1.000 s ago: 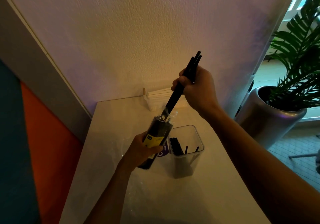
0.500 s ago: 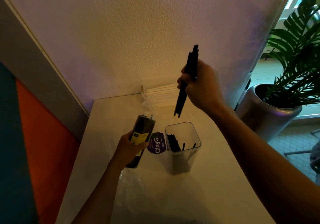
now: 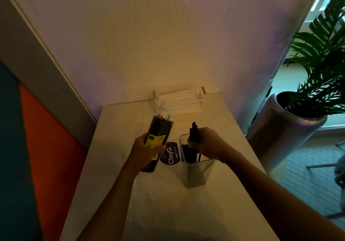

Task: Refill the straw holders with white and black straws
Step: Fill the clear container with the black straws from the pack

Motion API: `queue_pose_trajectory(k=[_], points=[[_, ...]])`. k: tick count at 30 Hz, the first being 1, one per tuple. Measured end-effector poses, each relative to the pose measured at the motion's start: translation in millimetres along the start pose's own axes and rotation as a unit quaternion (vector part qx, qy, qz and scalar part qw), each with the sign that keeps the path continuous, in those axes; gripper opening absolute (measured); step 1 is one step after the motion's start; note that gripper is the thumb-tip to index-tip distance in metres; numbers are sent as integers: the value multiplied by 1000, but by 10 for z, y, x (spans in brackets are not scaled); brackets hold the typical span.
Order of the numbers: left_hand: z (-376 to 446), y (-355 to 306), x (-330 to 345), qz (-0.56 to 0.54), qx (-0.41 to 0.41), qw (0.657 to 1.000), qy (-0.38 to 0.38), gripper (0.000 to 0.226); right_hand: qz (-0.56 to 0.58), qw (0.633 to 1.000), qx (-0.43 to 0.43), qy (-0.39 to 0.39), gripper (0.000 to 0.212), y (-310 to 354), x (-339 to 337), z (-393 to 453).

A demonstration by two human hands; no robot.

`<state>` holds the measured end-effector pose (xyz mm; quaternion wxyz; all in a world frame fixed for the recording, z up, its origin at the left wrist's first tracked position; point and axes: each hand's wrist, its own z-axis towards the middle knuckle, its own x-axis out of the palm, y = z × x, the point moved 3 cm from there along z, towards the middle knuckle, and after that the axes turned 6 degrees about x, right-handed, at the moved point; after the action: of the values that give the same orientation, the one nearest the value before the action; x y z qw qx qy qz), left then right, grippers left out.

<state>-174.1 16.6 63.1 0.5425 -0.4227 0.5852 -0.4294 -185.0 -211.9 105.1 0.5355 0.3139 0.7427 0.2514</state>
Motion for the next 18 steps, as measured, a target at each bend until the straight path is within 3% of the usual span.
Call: queue_pose_trajectory(k=[7,12,15,18], points=[[42,-73,58,-12,12,1000,13,42,-58,998,-16,7,29,0,27,45],[56,-94,88,0,20,1000,14,46,-80,996,-35,12,24,2,2,47],[70,-113,87,6,27,1000,4,45,-94,993,-65,-17,19,69,-79,39],[76,-132,91,11,26,1000,2,42,-53,986,-123,-95,15,202,-266,20]])
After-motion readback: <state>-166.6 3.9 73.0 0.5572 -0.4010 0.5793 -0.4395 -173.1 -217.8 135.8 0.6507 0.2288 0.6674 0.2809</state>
